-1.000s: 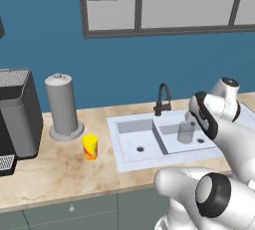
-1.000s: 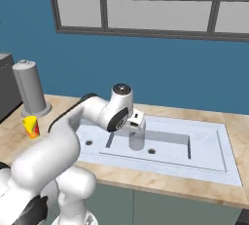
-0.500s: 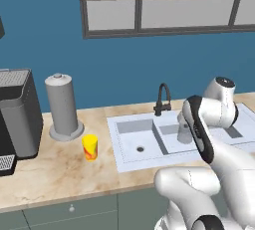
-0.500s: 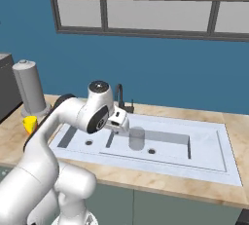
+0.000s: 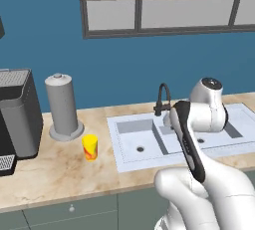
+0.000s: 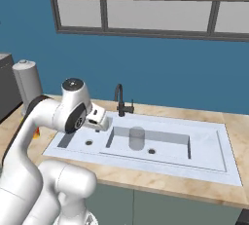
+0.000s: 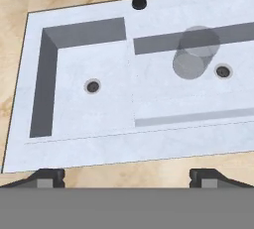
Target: Place the cup in the left basin and the glass cup in the right basin of the sink.
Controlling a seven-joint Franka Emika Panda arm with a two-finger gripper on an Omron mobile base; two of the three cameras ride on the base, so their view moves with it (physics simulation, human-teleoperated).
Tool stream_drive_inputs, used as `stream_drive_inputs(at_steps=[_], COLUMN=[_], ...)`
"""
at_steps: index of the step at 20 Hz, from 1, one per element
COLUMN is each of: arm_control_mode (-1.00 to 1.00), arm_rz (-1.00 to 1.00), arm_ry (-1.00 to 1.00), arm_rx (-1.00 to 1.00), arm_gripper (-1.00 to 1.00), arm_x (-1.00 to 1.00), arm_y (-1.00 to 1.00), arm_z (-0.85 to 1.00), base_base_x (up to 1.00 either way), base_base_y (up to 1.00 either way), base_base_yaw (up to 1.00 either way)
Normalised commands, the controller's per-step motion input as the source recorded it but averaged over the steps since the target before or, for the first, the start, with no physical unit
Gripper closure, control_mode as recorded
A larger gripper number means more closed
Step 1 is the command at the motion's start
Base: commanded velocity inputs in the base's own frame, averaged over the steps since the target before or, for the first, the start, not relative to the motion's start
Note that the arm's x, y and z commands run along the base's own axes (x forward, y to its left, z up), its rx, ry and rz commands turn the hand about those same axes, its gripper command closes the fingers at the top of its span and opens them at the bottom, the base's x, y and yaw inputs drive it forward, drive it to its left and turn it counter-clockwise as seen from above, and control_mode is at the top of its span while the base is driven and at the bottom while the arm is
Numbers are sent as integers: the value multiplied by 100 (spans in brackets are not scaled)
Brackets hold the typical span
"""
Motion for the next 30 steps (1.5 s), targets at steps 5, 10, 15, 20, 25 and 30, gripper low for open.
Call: stream_drive_inputs(at_steps=[5,10,15,20,25,30], arm_control_mode=[-100,-100,-100,-100,-100,-100], arm_rz=[7,9,8,7,7,6], arm_ry=[0,0,0,0,2,1], arm_rx=[0,0,0,0,0,0], arm_gripper=[-100,-100,-100,-100,-100,-100], arm_x=[0,0,0,0,0,0], arm_y=[65,54,54,44,46,48], arm_z=[14,12,15,17,11,4], base_base_x=[0,0,0,0,0,0], base_base_y=[0,0,0,0,0,0], base_base_yaw=[0,0,0,0,0,0])
